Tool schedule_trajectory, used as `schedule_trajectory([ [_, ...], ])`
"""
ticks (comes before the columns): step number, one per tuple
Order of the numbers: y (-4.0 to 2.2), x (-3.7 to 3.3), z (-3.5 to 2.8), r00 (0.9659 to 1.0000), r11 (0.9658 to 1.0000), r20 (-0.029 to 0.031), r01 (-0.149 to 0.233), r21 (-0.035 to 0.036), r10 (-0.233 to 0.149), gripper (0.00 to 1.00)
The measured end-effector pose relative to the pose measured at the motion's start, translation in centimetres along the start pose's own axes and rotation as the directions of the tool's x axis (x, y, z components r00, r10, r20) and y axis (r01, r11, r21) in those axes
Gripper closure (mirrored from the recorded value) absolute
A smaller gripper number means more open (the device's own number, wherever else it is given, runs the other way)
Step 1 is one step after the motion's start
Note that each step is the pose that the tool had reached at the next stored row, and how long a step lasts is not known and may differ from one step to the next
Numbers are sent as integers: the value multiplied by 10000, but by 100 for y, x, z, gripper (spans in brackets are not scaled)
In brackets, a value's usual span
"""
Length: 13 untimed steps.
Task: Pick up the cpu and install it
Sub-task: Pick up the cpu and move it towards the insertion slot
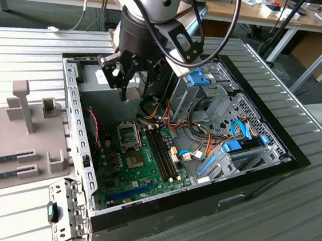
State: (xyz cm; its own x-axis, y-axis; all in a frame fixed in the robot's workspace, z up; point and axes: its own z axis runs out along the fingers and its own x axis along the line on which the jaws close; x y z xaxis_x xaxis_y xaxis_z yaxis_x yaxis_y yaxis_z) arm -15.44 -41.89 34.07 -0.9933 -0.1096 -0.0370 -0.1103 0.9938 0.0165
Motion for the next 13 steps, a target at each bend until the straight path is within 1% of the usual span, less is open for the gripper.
schedule_trajectory([
  [13,-73,9,46,10000,10000,0,-3,-1,3,53],
])
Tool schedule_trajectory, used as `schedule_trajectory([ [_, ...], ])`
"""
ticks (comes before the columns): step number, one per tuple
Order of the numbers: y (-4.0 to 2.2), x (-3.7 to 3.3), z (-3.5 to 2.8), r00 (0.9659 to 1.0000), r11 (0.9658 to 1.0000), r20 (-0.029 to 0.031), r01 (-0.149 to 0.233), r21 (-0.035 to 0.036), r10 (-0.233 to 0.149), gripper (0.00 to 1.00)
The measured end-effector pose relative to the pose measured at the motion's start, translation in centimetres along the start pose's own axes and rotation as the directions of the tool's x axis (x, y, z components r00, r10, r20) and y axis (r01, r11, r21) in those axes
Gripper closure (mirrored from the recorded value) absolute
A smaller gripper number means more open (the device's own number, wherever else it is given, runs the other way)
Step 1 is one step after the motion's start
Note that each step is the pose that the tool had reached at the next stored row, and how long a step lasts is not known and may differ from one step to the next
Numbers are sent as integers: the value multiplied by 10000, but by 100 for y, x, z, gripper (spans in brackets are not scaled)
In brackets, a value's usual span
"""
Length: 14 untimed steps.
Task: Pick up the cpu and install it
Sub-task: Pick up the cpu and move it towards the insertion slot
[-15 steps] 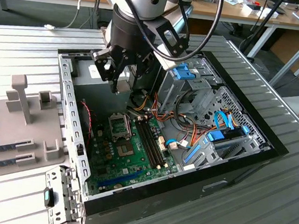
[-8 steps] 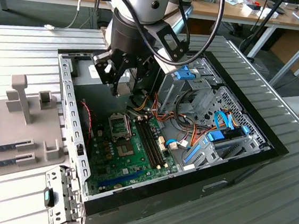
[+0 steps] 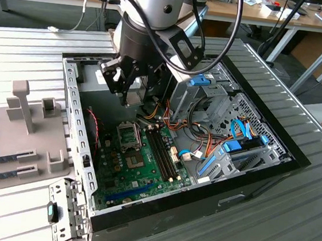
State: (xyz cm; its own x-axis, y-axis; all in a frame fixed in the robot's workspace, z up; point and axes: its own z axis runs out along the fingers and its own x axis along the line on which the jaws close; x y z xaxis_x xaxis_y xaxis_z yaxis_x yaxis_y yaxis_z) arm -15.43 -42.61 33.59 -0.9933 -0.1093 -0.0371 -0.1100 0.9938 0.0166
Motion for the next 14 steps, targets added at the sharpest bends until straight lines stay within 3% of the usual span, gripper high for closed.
schedule_trajectory([
  [14,-81,8,46,10000,10000,0,-2,1,2,53],
])
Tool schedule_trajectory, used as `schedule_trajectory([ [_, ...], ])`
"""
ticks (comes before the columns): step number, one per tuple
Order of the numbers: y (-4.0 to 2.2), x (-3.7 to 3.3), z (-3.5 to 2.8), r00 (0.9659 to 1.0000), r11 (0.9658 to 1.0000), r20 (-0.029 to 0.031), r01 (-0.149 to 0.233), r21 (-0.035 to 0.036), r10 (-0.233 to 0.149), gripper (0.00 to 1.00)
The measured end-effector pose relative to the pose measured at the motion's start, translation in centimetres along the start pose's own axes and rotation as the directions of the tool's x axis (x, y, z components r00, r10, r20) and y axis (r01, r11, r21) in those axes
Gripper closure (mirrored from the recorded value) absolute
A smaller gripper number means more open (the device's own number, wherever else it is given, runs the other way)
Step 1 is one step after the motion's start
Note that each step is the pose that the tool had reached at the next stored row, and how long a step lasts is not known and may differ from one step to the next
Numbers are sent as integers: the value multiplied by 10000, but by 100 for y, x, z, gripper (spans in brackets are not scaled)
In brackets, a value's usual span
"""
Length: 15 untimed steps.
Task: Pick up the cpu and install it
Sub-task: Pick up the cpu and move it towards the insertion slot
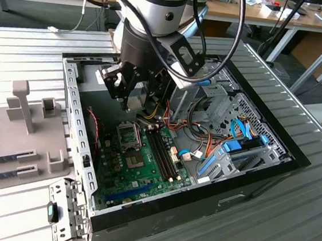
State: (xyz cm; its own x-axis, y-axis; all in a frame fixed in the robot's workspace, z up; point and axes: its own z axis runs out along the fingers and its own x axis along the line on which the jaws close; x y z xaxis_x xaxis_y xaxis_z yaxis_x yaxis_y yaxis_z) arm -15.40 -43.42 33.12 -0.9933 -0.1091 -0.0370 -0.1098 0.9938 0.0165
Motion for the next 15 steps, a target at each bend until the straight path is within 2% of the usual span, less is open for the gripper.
schedule_trajectory([
  [15,-78,6,52,10000,10000,0,0,-1,0,53],
])
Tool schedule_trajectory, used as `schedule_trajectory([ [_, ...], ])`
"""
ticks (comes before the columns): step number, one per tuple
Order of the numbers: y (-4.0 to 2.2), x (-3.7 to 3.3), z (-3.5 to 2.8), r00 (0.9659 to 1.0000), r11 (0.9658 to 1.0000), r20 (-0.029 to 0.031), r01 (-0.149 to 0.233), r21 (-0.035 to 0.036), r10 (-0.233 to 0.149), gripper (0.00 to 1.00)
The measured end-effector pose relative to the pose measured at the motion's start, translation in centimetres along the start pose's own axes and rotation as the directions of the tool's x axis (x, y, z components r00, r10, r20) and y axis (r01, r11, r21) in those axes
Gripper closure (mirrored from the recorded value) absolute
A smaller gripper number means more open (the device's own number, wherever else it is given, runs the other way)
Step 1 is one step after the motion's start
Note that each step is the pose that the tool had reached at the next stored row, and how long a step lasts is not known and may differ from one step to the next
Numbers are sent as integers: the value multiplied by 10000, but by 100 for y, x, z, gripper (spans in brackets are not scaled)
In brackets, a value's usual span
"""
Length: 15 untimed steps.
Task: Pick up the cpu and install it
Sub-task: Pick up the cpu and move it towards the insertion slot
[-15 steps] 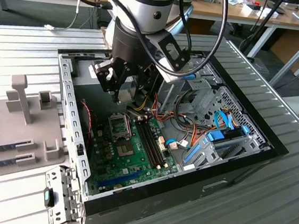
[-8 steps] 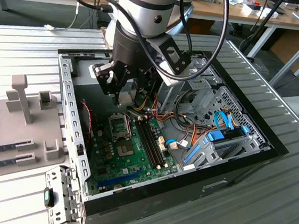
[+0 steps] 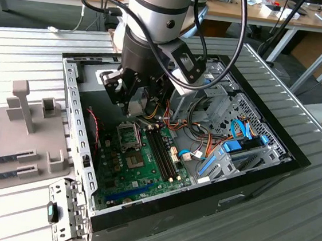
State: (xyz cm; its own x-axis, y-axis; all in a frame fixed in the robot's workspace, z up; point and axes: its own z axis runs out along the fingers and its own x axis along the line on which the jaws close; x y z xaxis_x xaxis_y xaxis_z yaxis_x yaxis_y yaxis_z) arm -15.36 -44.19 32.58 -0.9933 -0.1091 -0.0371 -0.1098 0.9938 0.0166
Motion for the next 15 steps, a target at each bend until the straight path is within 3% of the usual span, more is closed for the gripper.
schedule_trajectory([
  [15,-62,4,49,10000,10000,-1,0,1,0,53],
])
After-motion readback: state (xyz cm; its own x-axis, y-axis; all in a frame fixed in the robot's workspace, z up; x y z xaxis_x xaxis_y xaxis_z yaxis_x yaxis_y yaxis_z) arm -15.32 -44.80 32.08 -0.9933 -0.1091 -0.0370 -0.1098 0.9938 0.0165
